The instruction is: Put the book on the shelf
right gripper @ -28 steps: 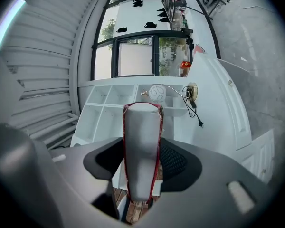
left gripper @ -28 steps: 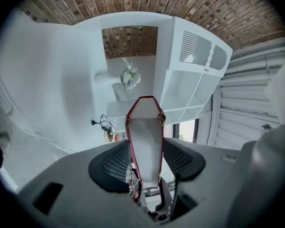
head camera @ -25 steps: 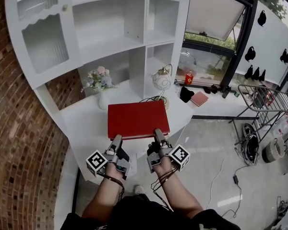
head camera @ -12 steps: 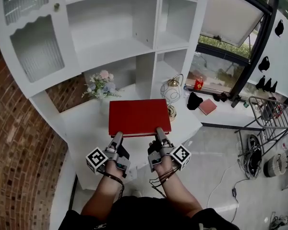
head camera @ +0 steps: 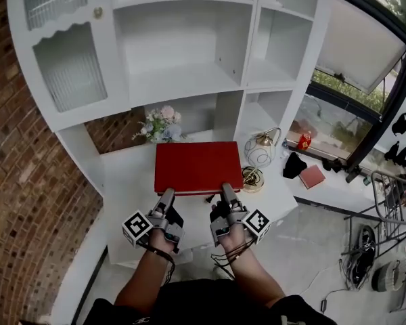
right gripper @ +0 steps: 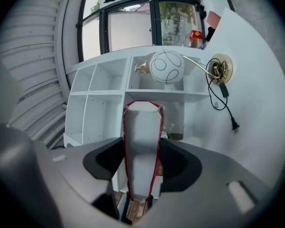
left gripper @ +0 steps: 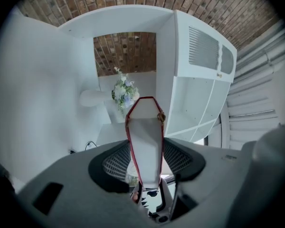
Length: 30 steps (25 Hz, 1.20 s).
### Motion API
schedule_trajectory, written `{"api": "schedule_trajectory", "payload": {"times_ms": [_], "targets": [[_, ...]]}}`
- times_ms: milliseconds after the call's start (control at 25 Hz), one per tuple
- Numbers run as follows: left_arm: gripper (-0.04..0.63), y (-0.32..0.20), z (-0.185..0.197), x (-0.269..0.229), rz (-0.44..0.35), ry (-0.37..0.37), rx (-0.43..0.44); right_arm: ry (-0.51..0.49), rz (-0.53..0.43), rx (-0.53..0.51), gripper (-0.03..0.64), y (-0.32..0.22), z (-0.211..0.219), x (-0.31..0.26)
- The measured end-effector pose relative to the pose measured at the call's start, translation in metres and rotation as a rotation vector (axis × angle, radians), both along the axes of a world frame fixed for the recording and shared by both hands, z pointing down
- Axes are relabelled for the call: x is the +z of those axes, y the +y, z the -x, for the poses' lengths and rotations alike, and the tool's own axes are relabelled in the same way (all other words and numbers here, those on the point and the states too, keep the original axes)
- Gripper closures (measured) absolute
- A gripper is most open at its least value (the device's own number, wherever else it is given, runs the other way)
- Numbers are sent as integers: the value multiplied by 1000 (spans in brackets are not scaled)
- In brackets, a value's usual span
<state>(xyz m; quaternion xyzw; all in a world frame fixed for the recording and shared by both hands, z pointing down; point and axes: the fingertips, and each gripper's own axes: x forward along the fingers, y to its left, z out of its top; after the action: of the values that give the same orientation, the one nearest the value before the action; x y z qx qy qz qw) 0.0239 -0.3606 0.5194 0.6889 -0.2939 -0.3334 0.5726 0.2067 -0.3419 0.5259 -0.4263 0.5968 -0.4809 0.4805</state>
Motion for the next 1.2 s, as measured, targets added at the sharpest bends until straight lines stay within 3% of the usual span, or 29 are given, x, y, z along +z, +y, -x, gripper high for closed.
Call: {"api": "schedule_trajectory", "payload": {"times_ms": [520, 1200], "targets": [[371, -17, 4, -14, -38, -14, -219, -13, -17, -226, 374, -53, 4, -17], [371, -35, -15, -39, -92, 8, -238, 10, -87, -260, 373, -78, -11, -47]]}}
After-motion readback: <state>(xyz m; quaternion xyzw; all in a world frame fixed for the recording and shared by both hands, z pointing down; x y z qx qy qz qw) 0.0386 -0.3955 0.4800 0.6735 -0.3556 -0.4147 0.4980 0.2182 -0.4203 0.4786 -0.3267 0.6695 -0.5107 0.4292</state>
